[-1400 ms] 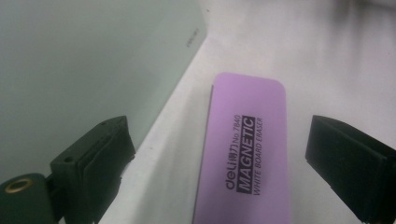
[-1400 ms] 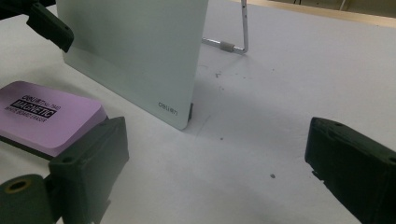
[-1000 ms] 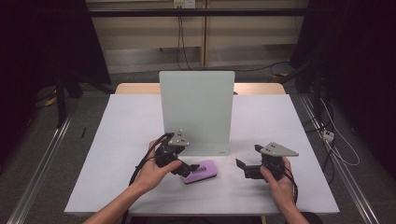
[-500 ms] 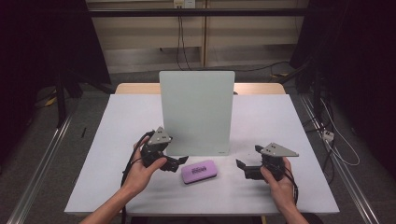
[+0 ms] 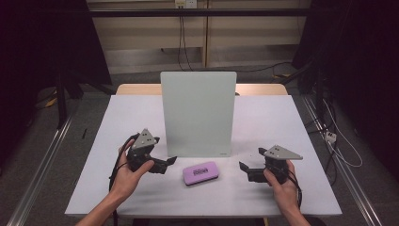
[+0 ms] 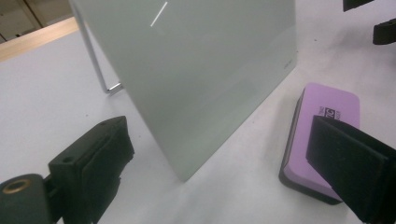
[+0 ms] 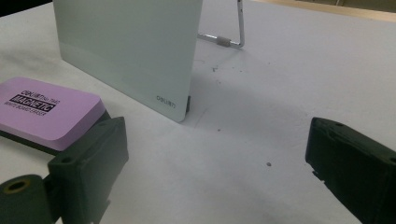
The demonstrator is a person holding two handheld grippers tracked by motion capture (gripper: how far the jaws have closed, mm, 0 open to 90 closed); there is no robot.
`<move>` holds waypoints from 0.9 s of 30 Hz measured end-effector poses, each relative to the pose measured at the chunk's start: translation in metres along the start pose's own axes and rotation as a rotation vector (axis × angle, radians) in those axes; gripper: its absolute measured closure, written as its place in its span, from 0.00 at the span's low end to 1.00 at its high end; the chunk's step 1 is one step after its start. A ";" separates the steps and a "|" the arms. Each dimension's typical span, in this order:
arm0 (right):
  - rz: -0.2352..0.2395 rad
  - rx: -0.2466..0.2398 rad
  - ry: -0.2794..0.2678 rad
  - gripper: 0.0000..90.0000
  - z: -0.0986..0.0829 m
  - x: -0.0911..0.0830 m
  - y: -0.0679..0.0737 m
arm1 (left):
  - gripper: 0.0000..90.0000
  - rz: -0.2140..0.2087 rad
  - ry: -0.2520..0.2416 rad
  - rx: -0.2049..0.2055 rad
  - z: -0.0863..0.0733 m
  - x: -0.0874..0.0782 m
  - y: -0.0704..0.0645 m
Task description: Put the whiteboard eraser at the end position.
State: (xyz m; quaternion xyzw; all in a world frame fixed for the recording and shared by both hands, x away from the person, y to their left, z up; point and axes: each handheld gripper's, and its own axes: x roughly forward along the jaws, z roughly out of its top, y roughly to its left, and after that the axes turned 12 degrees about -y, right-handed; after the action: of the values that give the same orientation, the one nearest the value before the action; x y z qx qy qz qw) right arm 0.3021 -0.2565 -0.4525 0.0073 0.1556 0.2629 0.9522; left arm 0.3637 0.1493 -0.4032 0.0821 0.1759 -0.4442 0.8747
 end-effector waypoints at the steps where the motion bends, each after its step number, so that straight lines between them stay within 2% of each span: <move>1: 0.000 -0.002 -0.001 0.06 0.000 0.000 0.000 | 0.07 0.006 -0.006 -0.001 -0.001 -0.002 0.001; 3: 0.000 -0.005 -0.001 0.06 0.000 0.000 0.000 | 0.06 0.005 -0.017 -0.004 -0.003 -0.007 0.002; 8: 0.000 -0.002 0.001 0.06 0.000 0.000 0.000 | 0.06 0.043 -0.011 0.003 -0.010 -0.020 0.007; 12: 0.001 -0.003 0.003 0.06 0.000 0.001 0.001 | 0.06 0.083 -0.034 -0.033 -0.016 -0.029 0.012; 15: 0.000 -0.005 0.002 0.06 0.000 0.001 0.000 | 0.06 0.107 -0.054 -0.076 -0.022 -0.036 0.016; 21: 0.001 -0.002 0.005 0.06 0.000 0.001 0.000 | 0.06 0.139 -0.056 -0.091 -0.033 -0.045 0.016; 23: 0.001 0.000 0.007 0.06 -0.001 0.001 0.000 | 0.05 0.139 -0.058 -0.092 -0.039 -0.046 0.016; 27: 0.000 -0.002 0.007 0.06 -0.001 0.001 0.000 | 0.05 0.150 -0.085 -0.122 -0.049 -0.049 0.016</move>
State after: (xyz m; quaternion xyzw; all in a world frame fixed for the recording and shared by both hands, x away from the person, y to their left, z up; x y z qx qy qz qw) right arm 0.3023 -0.2560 -0.4532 0.0054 0.1585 0.2633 0.9516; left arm 0.3386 0.2097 -0.4297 0.0226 0.1589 -0.3690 0.9155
